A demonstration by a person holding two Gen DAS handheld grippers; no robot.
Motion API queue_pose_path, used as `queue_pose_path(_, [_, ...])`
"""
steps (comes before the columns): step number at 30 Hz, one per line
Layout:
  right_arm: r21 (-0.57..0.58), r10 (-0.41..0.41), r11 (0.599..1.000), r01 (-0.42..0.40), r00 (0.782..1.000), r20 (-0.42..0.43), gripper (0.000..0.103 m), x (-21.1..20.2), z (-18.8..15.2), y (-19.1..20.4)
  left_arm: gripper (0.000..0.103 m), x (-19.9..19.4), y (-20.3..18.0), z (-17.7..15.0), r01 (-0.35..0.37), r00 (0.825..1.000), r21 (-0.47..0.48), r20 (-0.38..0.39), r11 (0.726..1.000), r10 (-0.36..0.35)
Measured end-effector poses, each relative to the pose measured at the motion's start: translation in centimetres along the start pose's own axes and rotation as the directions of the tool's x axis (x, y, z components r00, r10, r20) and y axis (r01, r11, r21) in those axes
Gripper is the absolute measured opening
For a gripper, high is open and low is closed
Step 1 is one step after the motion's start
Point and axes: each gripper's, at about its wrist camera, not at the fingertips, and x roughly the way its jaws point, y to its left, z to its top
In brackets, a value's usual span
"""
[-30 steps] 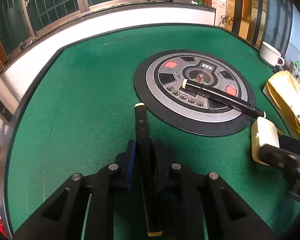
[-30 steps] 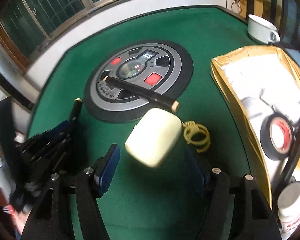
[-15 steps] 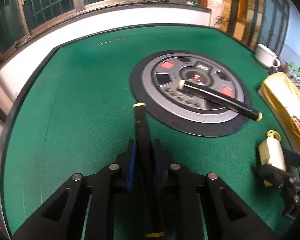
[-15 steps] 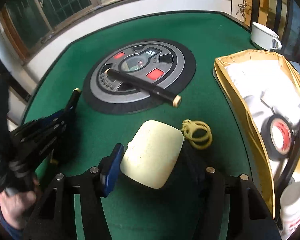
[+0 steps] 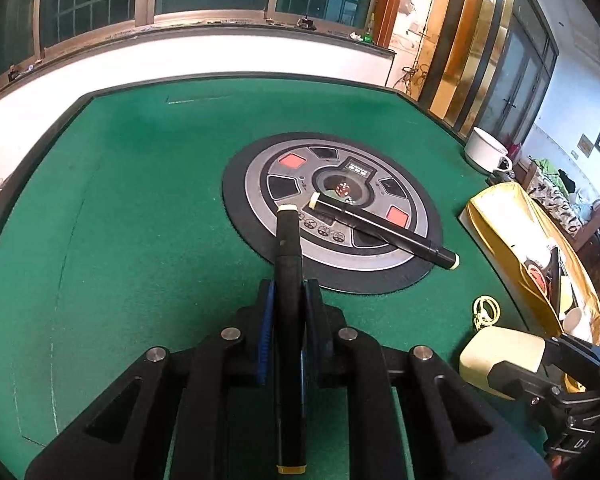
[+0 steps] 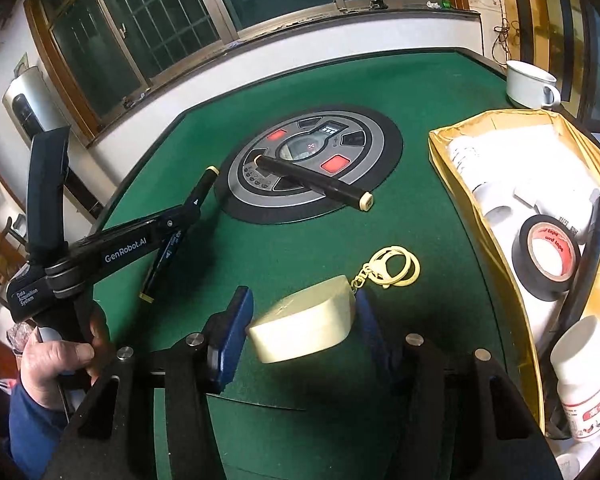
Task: Organize rigid objects
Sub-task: 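Lift the marker and plug charger and carry both over the tray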
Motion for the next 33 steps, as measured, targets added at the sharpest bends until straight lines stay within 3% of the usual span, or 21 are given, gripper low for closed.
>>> queue_pose_path(6, [-0.018, -0.018, 1.000, 0.016, 0.996, -0.082, 0.048, 0.8, -0.7, 0.0, 0.012, -0.4, -0.1, 0.0, -0.012, 1.000, -0.001, 0.010, 1.000, 0.012])
queue_pose_path(16, [-0.108, -0.142, 0.986, 0.128, 0.981, -0.133, 0.051, 1.6, -1.1, 1.0, 0.012, -0.5, -1.0, -0.3, -0.014, 1.000, 0.030, 0.010, 0.999, 0.014])
queue_pose_path(21, [-0.155, -0.177, 0.975, 0.159, 0.978, -0.107, 0.043, 1.9, -1.2, 1.4, 0.012, -0.7, -1.4, -0.4, -0.011, 1.000, 0.042, 0.014, 0.999, 0.010])
queue_pose_path(27, [-0.136, -0.090, 0.987, 0.088, 0.996, -0.004, 0.043, -1.4, -1.2, 1.8, 0.012, -1.1, -1.8, -0.4, -0.002, 1.000, 0.047, 0.028, 0.999, 0.000])
queue_pose_path(33, [-0.117, -0.045, 0.992, 0.052, 0.997, 0.061, 0.043, -3.7, -1.0, 1.6, 0.012, -1.7, -2.2, -0.4, 0.026, 0.999, 0.044, 0.042, 0.999, -0.028])
